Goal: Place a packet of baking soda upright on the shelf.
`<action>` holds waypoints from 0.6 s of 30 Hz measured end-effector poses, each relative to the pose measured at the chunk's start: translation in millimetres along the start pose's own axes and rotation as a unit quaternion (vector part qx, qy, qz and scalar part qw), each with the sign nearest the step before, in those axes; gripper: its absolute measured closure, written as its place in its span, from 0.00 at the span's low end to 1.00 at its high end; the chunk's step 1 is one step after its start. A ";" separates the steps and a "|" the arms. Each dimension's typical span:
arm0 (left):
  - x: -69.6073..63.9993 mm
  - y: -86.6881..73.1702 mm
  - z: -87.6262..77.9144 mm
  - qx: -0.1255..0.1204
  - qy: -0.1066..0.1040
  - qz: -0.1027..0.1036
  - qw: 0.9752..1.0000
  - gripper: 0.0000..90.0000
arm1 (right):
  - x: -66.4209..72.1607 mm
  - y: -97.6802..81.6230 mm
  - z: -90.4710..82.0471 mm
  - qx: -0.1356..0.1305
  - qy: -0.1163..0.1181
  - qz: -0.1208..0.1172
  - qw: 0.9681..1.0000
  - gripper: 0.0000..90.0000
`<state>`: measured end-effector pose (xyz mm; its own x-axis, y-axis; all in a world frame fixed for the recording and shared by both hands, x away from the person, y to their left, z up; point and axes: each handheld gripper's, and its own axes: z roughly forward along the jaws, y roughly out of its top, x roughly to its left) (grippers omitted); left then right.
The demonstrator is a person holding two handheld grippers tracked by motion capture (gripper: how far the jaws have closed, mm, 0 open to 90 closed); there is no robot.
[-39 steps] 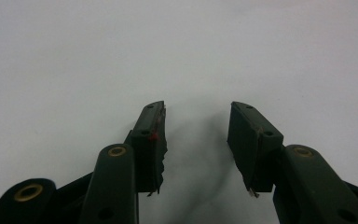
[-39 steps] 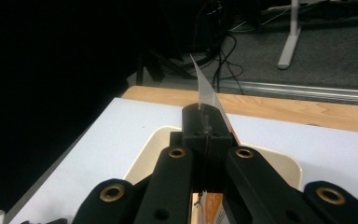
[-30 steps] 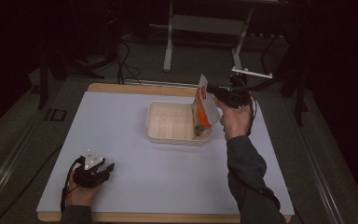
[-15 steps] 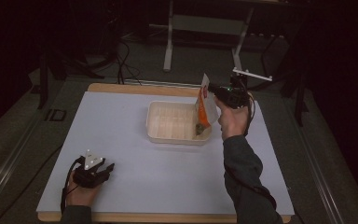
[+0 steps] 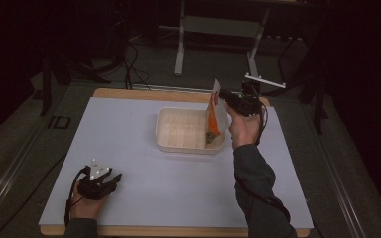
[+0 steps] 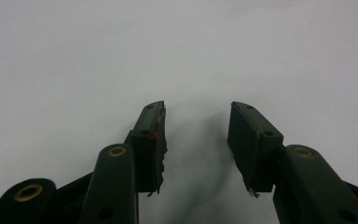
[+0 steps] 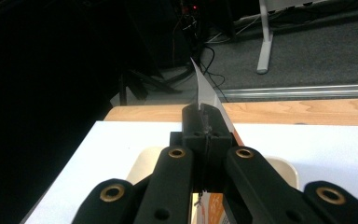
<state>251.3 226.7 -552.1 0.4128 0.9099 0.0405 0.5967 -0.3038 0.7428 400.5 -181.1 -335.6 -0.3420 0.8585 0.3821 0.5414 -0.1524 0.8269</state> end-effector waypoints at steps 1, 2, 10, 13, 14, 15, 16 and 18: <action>0.0 0.0 0.0 0.000 0.000 0.000 1.000 0.62 | -0.1 -0.4 0.4 0.001 0.001 0.003 1.000 1.00; 0.0 0.0 0.0 0.000 0.000 0.000 1.000 0.62 | -0.3 -1.2 1.0 0.001 0.000 0.002 1.000 1.00; 0.0 0.0 0.1 0.000 0.000 0.000 1.000 0.62 | -1.5 -6.4 4.3 0.006 0.001 0.005 1.000 1.00; 0.0 0.0 0.1 0.000 0.000 0.000 1.000 0.62 | -1.8 -8.0 4.8 0.009 0.000 0.005 1.000 1.00; 0.0 0.0 0.1 0.000 0.000 0.000 1.000 0.62 | -1.8 -8.0 4.8 0.009 0.000 0.005 1.000 1.00; 0.0 0.0 0.1 0.000 0.000 0.000 1.000 0.62 | -1.9 -8.7 5.0 0.008 0.001 0.005 1.000 1.00; 0.1 0.0 0.0 0.001 0.000 0.001 1.000 0.62 | -0.8 -7.6 1.4 -0.003 0.013 0.009 1.000 1.00; 0.1 0.0 0.0 0.000 0.000 0.001 1.000 0.62 | 3.6 -4.1 -4.0 -0.010 0.014 0.004 1.000 1.00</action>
<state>251.4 226.7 -552.1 0.4136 0.9095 0.0412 0.5969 -0.3050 0.7421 394.0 -179.3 -336.0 -0.3593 0.8434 0.3995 0.5281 -0.1692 0.8321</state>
